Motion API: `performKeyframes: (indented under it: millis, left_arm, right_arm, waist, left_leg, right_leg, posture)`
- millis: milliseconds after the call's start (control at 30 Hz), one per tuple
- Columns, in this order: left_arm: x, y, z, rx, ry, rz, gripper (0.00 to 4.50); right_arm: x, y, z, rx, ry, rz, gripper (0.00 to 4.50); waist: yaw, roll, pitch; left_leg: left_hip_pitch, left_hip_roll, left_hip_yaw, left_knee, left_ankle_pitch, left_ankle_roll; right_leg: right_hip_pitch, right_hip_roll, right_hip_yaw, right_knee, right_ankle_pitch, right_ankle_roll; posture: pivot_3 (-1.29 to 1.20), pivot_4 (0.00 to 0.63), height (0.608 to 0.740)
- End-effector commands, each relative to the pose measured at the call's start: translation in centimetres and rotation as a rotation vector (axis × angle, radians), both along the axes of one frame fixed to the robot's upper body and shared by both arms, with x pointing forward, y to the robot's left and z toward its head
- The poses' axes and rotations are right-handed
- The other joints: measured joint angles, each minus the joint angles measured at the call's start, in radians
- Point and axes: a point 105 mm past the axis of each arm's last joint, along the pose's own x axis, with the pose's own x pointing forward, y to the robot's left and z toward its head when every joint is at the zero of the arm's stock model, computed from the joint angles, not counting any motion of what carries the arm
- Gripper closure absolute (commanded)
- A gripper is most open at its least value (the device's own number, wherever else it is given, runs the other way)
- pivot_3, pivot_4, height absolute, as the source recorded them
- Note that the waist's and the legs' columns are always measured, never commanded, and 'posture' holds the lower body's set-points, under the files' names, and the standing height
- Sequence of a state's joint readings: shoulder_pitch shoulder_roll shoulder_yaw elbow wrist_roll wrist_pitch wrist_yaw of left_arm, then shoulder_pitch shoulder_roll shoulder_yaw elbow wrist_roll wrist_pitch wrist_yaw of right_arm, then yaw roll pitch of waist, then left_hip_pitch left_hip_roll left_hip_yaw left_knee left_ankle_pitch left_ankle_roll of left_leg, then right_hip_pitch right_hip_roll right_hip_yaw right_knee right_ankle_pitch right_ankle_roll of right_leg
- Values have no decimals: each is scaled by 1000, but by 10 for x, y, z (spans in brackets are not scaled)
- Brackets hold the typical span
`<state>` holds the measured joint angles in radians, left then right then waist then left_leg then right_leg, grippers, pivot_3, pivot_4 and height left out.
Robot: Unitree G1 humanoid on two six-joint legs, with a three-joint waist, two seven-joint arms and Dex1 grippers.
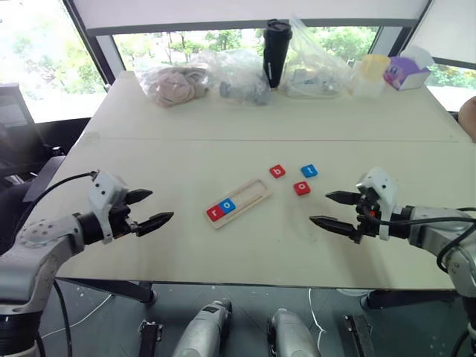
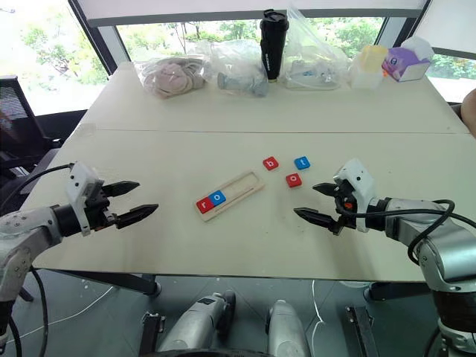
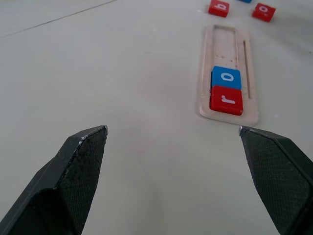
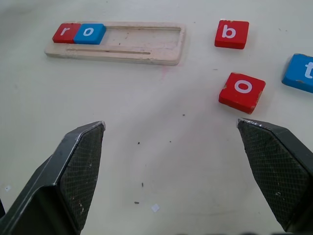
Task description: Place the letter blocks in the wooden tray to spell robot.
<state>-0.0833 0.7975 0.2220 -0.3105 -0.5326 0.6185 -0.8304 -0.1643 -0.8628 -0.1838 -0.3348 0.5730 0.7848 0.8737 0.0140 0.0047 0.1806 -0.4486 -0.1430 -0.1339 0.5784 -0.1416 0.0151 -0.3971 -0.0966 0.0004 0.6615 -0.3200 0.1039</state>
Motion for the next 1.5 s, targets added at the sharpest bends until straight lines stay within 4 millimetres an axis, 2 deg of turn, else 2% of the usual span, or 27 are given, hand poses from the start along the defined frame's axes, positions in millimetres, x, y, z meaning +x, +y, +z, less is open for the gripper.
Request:
performKeyframes:
  millis: [33,200,300,400,567,700,867,1067,1367,1467,1500]
  left_arm:
    - [9,-21,0,29,-33,-52,0]
    - [21,-69,-6,-2,-62,-118,0]
    - [27,-79,-8,4,-81,-118,0]
    - [40,-84,-13,30,-119,-84,0]
    - [46,-89,-27,54,-119,-79,0]
    - [43,-104,-37,48,-101,-129,0]
    - [36,-110,-44,54,-83,-158,0]
    - [33,-106,-68,133,-19,-129,0]
    - [30,-106,-75,119,40,-111,0]
    - [28,-107,-74,98,56,-124,796]
    - [28,-107,-73,98,56,-121,1212]
  right_arm:
    - [-3,7,10,12,-47,24,37]
    - [-16,21,16,34,-68,35,37]
    - [-19,23,17,43,-76,19,37]
    - [-22,25,14,46,-76,0,37]
    - [-24,24,10,51,-78,-25,37]
    - [-24,25,8,56,-78,-37,37]
    - [-23,24,6,56,-78,-46,37]
    - [-21,22,5,50,-83,-54,37]
    - [-18,20,5,43,-91,-67,37]
    - [-17,20,5,43,-94,-70,0]
    - [-17,20,5,43,-95,-71,0]
  waist:
    - [0,0,0]
    - [0,-1,0]
    - [-6,-1,0]
    - [-1,-1,0]
    - [-1,-2,0]
    - [-1,-1,0]
    - [-1,-2,0]
    - [-1,-2,0]
    - [-1,-2,-2]
    - [-1,-2,-2]
    - [-1,-2,-2]
  left_leg:
    - [0,0,0,0,0,0]
    - [0,0,0,1,0,0]
    - [-1,0,0,1,1,1]
    - [0,0,0,1,1,2]
    - [1,0,0,2,1,2]
    - [1,0,0,3,1,2]
    - [1,0,0,3,1,2]
    - [3,0,0,3,1,2]
    - [6,0,0,3,0,0]
    - [6,0,0,3,0,0]
    - [6,0,0,3,0,0]
  right_leg:
    - [0,0,0,0,0,0]
    - [2,0,0,0,1,1]
    - [3,0,0,0,2,4]
    - [3,0,0,2,2,4]
    - [5,0,0,1,2,3]
    - [5,0,-1,2,2,4]
    - [5,0,-1,2,2,4]
    - [7,0,-1,2,2,4]
    - [7,0,-1,2,2,3]
    - [7,0,-1,2,2,3]
    - [7,0,-1,2,2,3]
  posture:
    - [0,150,740]
    - [0,150,740]
    - [0,150,740]
    - [0,150,740]
    - [0,150,740]
    - [0,150,740]
    - [0,150,740]
    - [0,150,740]
    - [0,150,740]
    - [0,150,740]
    - [0,150,740]
